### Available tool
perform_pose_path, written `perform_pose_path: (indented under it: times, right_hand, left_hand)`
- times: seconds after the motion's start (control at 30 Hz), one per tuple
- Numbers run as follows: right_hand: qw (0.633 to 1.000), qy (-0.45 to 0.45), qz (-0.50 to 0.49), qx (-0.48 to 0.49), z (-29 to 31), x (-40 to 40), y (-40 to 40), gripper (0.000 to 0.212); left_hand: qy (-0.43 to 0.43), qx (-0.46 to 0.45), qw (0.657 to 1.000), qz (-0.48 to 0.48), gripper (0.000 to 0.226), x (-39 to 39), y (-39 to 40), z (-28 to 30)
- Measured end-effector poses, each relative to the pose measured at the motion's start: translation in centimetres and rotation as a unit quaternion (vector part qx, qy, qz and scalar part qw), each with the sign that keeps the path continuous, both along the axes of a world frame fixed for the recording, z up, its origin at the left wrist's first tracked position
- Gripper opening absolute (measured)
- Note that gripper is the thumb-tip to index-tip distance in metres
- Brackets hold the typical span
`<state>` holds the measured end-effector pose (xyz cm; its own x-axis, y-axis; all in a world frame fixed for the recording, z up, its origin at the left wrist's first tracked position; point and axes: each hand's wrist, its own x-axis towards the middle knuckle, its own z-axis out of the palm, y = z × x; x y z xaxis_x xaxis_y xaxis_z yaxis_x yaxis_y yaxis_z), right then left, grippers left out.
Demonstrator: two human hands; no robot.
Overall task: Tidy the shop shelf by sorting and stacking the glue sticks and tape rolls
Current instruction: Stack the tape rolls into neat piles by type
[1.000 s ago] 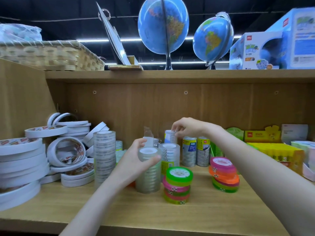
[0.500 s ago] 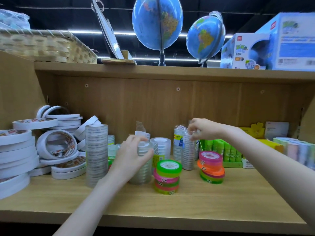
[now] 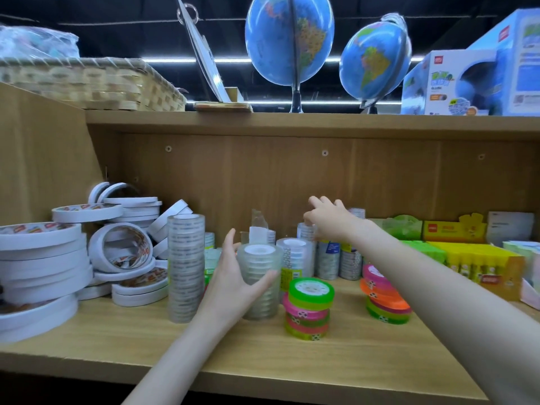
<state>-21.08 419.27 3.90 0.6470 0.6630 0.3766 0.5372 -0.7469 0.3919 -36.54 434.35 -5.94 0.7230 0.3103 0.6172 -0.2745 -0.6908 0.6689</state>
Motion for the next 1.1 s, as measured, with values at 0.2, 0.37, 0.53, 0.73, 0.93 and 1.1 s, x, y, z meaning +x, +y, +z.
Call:
perform_pose_path:
  times: [0.2, 0.37, 0.53, 0.73, 0.93, 1.1]
  right_hand:
    - [0.988, 0.047, 0.063, 0.131, 1.5, -0.6, -1.3, 0.033]
    - [0.968, 0.071, 0.161, 0.177, 3.6, -3.7, -1.9, 0.028]
    - [0.977, 0.119, 0.114, 0.136, 2.7, -5.4, -2.7, 0.03]
    - [0.97, 0.142, 0.119, 0.158, 3.1, -7.1, -3.5, 0.033]
    - [0.826, 0.332, 0.297, 0.345, 5.3, -10.3, -2.6, 0.062]
    - [0.769, 0.354, 0.356, 0.396, 6.3, -10.9, -3.3, 0.101]
  left_hand:
    - [-0.051, 0.122, 0.991, 0.028, 0.075, -1.8, 0.0, -0.9]
    - [-0.225, 0.221, 0.926, 0.209, 0.049, -4.0, 1.6, 0.0]
    - [-0.086, 0.028, 0.978, 0.186, 0.087, -4.8, 3.4, 1.5]
    - [-0.106, 0.006, 0.986, 0.128, 0.082, -6.3, 4.3, 4.8]
    - [-0.145, -0.008, 0.989, -0.019, 0.077, -6.9, 1.1, 12.5]
    - [-0.1, -0.05, 0.984, -0.137, 0.078, -1.9, -3.2, 15.6]
